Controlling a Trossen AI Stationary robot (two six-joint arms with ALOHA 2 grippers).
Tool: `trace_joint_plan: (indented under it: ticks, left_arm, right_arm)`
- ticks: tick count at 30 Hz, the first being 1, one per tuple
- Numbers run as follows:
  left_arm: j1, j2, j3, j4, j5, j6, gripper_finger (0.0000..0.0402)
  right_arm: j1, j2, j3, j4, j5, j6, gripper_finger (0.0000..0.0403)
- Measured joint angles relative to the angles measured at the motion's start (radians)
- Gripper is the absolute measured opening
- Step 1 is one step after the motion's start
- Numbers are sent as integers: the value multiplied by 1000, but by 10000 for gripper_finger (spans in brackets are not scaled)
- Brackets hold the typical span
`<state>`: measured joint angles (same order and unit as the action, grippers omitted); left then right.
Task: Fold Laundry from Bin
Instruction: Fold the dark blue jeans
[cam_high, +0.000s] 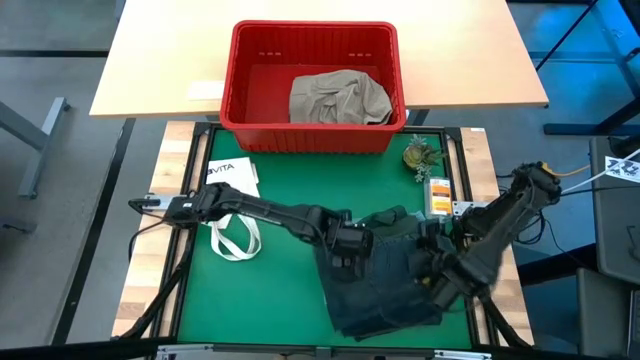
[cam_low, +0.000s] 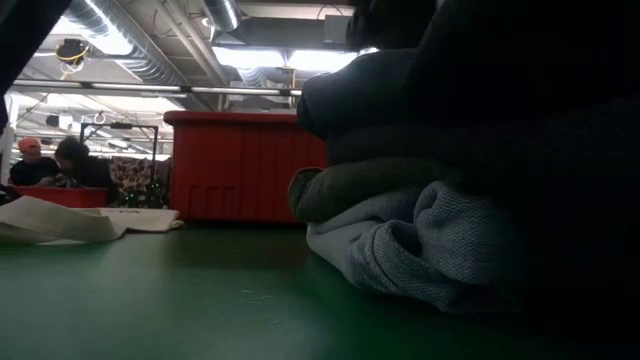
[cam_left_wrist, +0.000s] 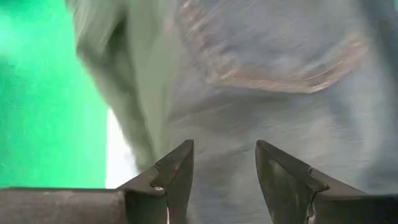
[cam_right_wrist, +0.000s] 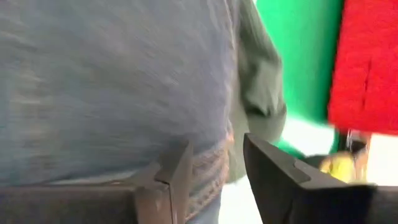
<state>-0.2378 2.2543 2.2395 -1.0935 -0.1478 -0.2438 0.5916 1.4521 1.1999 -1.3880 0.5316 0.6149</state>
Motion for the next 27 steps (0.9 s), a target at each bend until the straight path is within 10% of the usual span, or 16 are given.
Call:
trace_joint_plan:
  ticks: [14, 27]
  left_arm:
    - [38, -4, -299, 55, 59, -96, 165]
    - [36, 4, -122, -55, 70, -34, 165]
  right_arm:
    - [-90, -2, -337, 174, -322, 92, 143]
    - [-87, -2, -178, -31, -361, 72, 143]
